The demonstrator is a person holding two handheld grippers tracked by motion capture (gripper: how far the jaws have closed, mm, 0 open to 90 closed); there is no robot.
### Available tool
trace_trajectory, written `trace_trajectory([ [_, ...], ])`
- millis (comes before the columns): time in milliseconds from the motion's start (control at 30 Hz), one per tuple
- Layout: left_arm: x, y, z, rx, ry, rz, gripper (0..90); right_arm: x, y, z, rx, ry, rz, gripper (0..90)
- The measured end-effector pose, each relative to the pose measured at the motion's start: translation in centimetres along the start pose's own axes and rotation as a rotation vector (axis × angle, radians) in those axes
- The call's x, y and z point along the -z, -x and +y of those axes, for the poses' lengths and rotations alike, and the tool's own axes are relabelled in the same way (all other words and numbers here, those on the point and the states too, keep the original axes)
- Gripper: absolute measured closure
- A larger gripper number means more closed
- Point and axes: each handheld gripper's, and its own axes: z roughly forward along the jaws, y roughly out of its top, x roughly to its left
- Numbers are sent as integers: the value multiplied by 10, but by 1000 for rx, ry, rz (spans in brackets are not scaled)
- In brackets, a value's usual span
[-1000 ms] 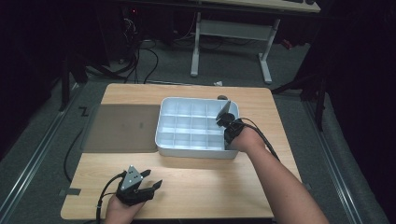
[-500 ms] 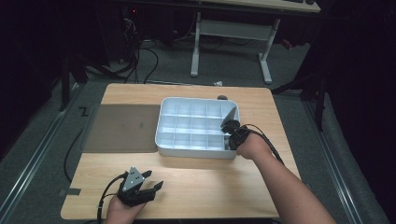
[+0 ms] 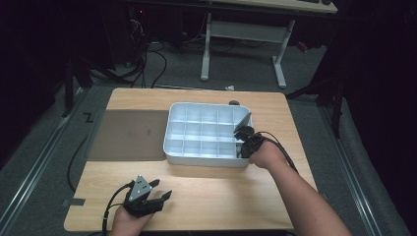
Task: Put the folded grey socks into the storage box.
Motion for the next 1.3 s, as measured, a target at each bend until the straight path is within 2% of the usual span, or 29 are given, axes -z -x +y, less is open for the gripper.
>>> trace_trajectory([
  [67,0,0,0,-2,-2,0,389,7,1,-1,-14,23,1,801],
  [167,1,0,0,2,2,1,389,18,3,-2,-9,68,7,786],
  [200,1,0,0,3,1,1,389,21,3,-2,-23,78,7,779],
  [267,1,0,0,3,1,2,389,23,5,-3,-15,84,9,771],
  [467,1,-1,1,10,1,-2,391,33,12,-9,-34,139,22,703],
  [567,1,-1,1,10,-1,-4,391,34,14,-11,-32,150,21,690],
  [633,1,-1,2,11,0,-7,392,36,14,-13,-53,159,28,683],
  [733,0,-1,2,14,3,-6,392,37,17,-17,-40,183,29,663],
  [967,0,-2,2,22,3,-4,393,41,21,-25,-52,217,37,619],
  [1000,0,-3,2,22,4,-3,393,42,24,-29,-52,242,43,603],
  [1300,-1,-3,2,27,0,0,392,44,22,-43,-32,314,56,554],
])
